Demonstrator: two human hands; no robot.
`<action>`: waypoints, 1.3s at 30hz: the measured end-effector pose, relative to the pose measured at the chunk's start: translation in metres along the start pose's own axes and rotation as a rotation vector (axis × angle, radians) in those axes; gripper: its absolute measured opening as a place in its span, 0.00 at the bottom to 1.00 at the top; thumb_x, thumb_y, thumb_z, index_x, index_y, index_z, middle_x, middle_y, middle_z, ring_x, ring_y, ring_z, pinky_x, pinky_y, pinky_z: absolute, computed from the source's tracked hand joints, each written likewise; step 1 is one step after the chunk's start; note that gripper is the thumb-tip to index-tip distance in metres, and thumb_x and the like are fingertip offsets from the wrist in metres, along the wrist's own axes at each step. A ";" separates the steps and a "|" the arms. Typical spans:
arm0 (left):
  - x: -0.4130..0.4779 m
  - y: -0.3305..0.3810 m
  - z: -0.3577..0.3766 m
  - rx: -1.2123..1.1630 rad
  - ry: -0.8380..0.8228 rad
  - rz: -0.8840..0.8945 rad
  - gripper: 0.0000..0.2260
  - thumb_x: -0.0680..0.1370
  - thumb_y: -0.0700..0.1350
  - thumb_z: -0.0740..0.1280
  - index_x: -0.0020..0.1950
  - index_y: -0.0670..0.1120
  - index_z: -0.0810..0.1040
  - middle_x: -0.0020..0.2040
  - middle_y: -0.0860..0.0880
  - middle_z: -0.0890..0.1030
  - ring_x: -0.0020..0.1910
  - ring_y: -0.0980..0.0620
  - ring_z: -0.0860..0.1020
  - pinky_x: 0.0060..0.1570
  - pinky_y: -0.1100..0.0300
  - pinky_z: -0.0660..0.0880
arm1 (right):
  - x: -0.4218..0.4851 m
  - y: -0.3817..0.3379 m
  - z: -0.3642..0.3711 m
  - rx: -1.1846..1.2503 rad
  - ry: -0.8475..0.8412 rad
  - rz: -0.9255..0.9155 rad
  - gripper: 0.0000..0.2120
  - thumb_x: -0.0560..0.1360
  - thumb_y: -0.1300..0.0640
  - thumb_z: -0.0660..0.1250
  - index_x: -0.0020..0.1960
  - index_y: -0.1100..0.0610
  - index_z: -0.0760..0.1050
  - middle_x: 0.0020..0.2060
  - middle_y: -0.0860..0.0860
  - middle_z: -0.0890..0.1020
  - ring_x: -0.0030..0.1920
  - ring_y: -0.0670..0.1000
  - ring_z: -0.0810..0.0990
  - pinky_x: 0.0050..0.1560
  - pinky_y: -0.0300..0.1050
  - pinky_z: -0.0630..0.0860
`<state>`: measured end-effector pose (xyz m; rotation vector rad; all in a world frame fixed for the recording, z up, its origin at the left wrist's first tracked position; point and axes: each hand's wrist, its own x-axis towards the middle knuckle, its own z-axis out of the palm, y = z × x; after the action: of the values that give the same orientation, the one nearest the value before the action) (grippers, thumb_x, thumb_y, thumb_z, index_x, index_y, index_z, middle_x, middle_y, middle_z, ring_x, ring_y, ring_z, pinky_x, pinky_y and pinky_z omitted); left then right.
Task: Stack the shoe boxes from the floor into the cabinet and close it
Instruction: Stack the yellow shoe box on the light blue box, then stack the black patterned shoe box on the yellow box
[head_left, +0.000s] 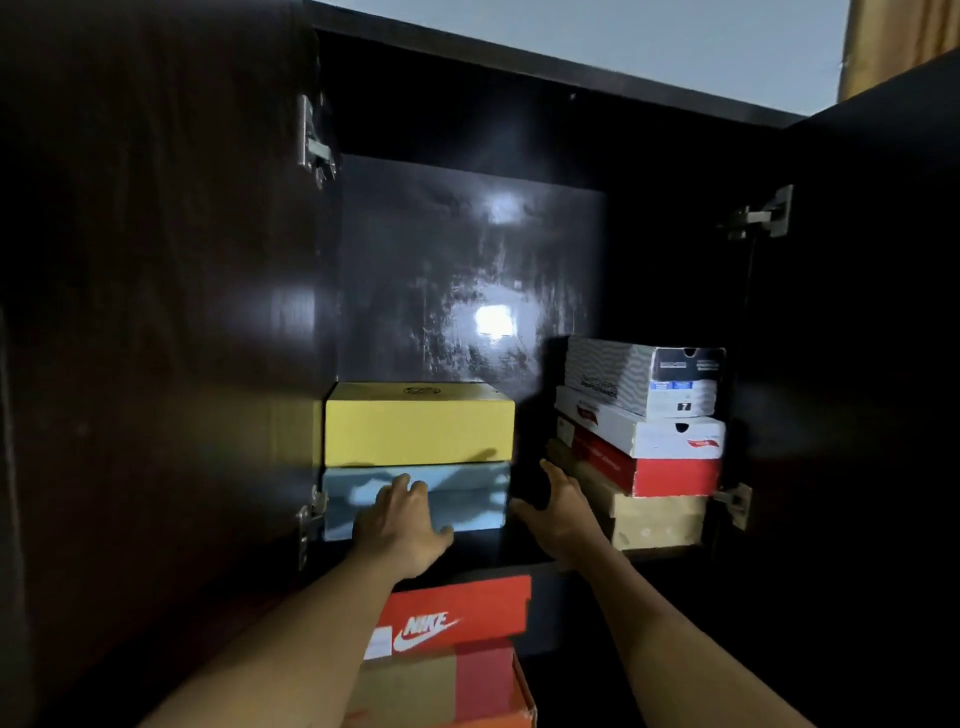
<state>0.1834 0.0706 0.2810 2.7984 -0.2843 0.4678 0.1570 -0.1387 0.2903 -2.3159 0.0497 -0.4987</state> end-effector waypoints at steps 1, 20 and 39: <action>-0.011 0.007 -0.002 0.010 -0.017 0.027 0.28 0.77 0.60 0.66 0.71 0.46 0.69 0.70 0.47 0.69 0.67 0.44 0.71 0.59 0.48 0.75 | -0.016 0.003 -0.007 -0.022 -0.001 0.012 0.38 0.76 0.50 0.71 0.80 0.58 0.56 0.75 0.60 0.64 0.74 0.59 0.65 0.70 0.43 0.64; -0.203 0.200 0.121 -0.103 -0.552 0.596 0.23 0.73 0.60 0.69 0.63 0.49 0.75 0.61 0.49 0.78 0.57 0.46 0.80 0.53 0.52 0.79 | -0.346 0.168 -0.124 -0.371 0.069 0.671 0.37 0.78 0.45 0.67 0.80 0.53 0.53 0.76 0.56 0.63 0.71 0.57 0.70 0.69 0.47 0.68; -0.341 0.399 0.197 -0.054 -0.742 1.157 0.30 0.74 0.60 0.66 0.73 0.50 0.68 0.69 0.48 0.74 0.63 0.45 0.75 0.54 0.53 0.74 | -0.644 0.326 -0.234 -0.288 0.530 1.186 0.36 0.65 0.46 0.76 0.70 0.53 0.71 0.62 0.55 0.78 0.63 0.57 0.77 0.64 0.50 0.75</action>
<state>-0.1718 -0.3162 0.0841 2.3326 -2.0168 -0.4118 -0.4871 -0.4125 -0.0021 -1.8902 1.6964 -0.4463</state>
